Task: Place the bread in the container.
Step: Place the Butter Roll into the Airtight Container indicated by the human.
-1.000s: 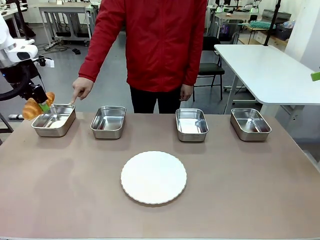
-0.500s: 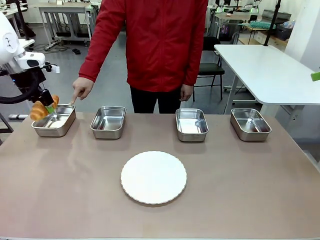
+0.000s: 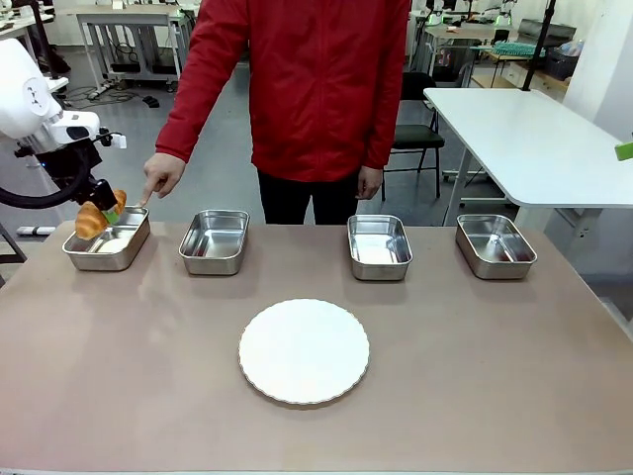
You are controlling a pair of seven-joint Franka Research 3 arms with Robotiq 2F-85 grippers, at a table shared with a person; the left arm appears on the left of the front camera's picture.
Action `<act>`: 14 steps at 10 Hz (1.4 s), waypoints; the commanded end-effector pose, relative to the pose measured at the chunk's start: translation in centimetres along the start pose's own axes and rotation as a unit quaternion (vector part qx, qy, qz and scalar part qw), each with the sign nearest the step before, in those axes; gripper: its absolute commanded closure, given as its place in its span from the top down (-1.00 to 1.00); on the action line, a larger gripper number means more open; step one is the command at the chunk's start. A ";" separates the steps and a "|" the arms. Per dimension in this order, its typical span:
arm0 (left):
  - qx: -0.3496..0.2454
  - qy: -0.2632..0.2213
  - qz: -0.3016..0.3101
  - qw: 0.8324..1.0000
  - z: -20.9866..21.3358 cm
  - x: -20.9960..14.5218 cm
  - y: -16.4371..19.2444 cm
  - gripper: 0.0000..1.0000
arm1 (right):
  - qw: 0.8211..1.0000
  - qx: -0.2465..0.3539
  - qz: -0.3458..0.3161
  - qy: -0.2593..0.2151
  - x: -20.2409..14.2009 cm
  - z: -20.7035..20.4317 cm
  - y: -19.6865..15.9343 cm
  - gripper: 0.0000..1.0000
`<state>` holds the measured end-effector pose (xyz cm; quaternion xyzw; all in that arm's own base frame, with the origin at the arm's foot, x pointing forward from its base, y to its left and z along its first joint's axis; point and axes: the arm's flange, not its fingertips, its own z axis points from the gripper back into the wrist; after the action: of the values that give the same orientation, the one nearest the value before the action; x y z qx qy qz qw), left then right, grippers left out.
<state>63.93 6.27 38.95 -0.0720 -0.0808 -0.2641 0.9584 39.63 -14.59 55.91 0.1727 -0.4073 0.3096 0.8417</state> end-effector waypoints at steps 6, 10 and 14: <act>0.000 -0.001 0.010 1.000 -1.5 1.3 1.1 1.00 | 1.000 0.003 0.003 -0.010 0.1 0.0 -0.1 1.00; -0.017 -0.003 0.009 1.000 -1.4 1.1 0.9 1.00 | 1.000 0.003 0.003 -0.010 0.1 0.0 -0.1 1.00; -0.019 -0.008 0.015 1.000 -0.6 1.2 0.7 1.00 | 1.000 0.003 0.003 -0.010 0.1 0.0 -0.1 1.00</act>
<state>65.50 6.15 37.73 -0.0813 -0.0750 -0.2622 0.9586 39.63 -14.59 55.91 0.1727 -0.4073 0.3096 0.8417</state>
